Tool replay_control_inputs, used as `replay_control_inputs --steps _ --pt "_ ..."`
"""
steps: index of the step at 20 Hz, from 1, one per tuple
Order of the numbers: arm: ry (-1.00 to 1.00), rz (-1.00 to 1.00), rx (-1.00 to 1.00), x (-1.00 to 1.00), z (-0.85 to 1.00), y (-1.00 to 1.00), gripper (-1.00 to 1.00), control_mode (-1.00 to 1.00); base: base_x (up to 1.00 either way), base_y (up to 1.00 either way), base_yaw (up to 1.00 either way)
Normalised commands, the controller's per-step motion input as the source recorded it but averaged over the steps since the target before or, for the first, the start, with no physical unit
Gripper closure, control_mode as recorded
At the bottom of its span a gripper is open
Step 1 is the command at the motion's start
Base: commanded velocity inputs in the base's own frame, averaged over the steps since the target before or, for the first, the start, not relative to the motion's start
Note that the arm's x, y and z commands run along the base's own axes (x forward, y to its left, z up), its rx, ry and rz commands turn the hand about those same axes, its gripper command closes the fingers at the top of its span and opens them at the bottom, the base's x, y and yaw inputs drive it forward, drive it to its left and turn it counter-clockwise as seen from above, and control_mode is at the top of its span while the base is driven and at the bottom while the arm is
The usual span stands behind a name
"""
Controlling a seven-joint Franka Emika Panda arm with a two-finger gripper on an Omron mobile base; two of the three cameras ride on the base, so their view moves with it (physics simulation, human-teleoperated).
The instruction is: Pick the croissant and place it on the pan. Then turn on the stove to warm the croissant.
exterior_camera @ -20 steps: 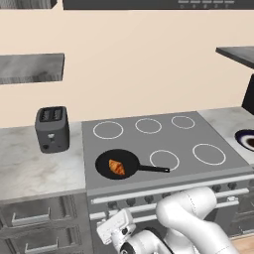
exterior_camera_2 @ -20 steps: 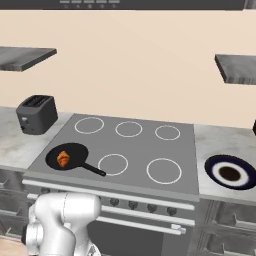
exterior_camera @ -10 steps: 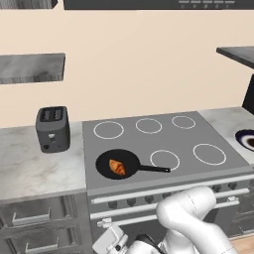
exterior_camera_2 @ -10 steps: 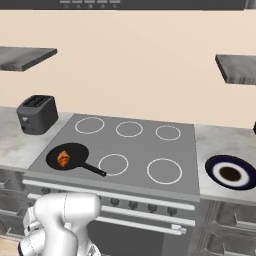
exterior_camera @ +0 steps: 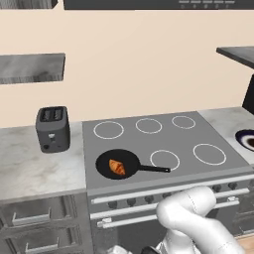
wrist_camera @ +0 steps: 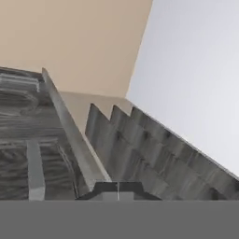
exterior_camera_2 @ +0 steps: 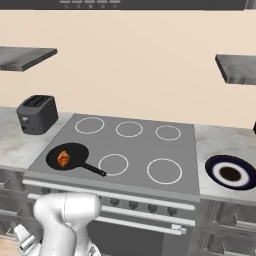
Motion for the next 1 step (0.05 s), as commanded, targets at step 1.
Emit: replay_control_inputs --steps 1 --pt "0.00 0.00 0.00 0.00 0.00 0.00 1.00 -1.00 0.00 0.00 0.00"
